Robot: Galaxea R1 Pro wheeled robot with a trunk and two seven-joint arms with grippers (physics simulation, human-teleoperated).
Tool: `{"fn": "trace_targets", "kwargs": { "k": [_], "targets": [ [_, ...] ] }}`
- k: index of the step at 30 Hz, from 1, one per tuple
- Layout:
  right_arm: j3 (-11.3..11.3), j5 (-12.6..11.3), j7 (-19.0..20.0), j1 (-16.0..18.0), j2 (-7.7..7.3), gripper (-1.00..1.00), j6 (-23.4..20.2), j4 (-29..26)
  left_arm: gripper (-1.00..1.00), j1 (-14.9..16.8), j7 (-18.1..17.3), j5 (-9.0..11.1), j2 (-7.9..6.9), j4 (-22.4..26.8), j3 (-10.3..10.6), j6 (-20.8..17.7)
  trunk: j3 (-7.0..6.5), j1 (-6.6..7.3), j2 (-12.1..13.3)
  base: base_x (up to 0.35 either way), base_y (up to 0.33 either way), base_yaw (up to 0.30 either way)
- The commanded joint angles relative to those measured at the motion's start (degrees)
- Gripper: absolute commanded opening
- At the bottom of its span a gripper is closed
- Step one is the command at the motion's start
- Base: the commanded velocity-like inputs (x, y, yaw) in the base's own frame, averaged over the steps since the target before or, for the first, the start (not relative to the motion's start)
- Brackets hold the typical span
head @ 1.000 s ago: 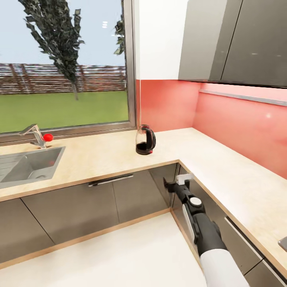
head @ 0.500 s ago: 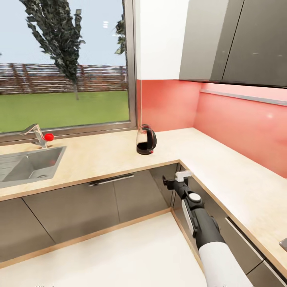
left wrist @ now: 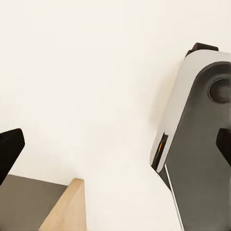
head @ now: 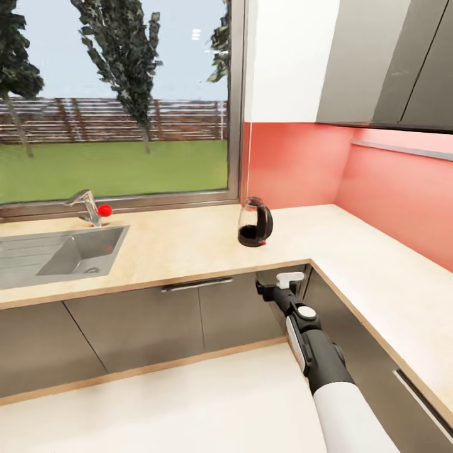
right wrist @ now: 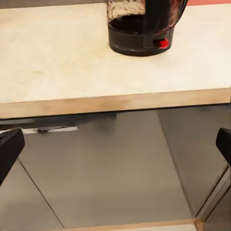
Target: Set up a coffee station on the kitchen countertop: keep the coffee maker on the countertop, move the bottle of coffee from the kitchen shelf to the counter next to the coffee maker, place a paper coffee filter on top of the coffee maker, put the saucer next to the coffee maker with the coffee cup on the saucer, and place the electric kettle next to the coffee maker.
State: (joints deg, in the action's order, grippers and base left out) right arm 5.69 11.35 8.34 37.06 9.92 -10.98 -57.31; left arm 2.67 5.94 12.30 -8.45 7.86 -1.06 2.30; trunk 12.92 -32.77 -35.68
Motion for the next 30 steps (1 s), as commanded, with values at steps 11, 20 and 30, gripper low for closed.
{"fn": "trace_targets", "kwargs": {
  "k": [11,20,30],
  "targets": [
    [0.3,0.64,0.54,0.03,0.08,1.0,-0.27,0.17,1.0,0.05,0.04,0.26,0.26,0.01,-0.09,0.24,0.68,-0.04,-0.07,0.306,-0.076,0.236],
    [0.26,0.54,1.19,0.03,-0.67,1.0,-0.19,0.09,1.0,0.05,0.04,0.26,0.28,-0.04,-0.09,0.26,0.76,-0.04,-0.07,0.24,-0.081,0.04],
    [0.46,0.7,9.22,0.03,-6.59,1.0,-0.57,-6.94,1.0,0.05,0.04,0.27,0.28,-0.2,-0.09,0.39,0.77,-0.04,-0.07,0.015,-0.005,0.001]
  ]
}}
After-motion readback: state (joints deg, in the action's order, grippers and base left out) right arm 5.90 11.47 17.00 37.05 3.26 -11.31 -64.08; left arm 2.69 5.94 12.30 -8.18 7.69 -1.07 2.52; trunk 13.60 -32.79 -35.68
